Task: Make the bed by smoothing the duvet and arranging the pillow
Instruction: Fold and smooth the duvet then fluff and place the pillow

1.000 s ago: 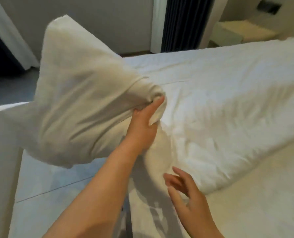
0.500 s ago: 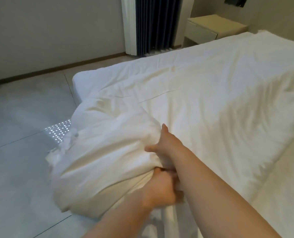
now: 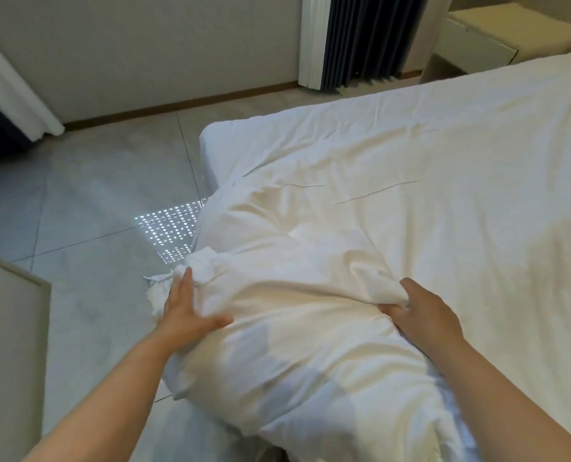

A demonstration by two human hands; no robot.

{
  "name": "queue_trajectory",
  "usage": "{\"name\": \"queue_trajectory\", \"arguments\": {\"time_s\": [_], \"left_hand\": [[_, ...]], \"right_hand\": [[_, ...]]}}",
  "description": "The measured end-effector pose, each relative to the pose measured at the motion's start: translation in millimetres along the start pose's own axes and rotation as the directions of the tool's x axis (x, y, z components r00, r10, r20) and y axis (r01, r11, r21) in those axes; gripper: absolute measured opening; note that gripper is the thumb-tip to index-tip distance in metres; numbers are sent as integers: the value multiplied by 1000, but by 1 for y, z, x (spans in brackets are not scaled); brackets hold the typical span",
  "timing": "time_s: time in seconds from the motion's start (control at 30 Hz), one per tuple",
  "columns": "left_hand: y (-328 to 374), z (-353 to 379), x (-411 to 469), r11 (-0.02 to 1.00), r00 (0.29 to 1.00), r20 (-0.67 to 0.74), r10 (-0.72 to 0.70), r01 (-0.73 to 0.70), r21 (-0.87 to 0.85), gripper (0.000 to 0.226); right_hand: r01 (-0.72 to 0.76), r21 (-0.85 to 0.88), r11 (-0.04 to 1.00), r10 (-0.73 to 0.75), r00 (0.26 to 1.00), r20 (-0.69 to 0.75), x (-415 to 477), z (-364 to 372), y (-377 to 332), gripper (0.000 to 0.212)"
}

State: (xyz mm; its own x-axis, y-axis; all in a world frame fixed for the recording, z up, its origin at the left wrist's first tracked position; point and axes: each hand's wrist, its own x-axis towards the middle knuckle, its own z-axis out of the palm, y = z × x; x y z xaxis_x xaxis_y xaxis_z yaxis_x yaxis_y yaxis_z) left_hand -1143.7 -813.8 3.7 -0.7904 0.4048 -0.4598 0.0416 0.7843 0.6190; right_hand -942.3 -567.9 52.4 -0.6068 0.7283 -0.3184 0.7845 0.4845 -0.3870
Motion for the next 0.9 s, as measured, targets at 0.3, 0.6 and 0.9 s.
{"name": "queue_trajectory", "arguments": {"time_s": [0.3,0.6,0.9], "left_hand": [[-5,35,41,908,953,303,28,102,-406,88],[86,-24,-15,869,942,-182,282,-331,-368,20],[324,7,-39,578,577,-41,816,-813,68,54]], "right_hand": [[-15,138,990,34,991,-130,-1,3,-6,36],[36,577,816,159,946,-284,-33,-36,0,23],[52,794,606,548,696,-464,-79,-131,80,14]]}}
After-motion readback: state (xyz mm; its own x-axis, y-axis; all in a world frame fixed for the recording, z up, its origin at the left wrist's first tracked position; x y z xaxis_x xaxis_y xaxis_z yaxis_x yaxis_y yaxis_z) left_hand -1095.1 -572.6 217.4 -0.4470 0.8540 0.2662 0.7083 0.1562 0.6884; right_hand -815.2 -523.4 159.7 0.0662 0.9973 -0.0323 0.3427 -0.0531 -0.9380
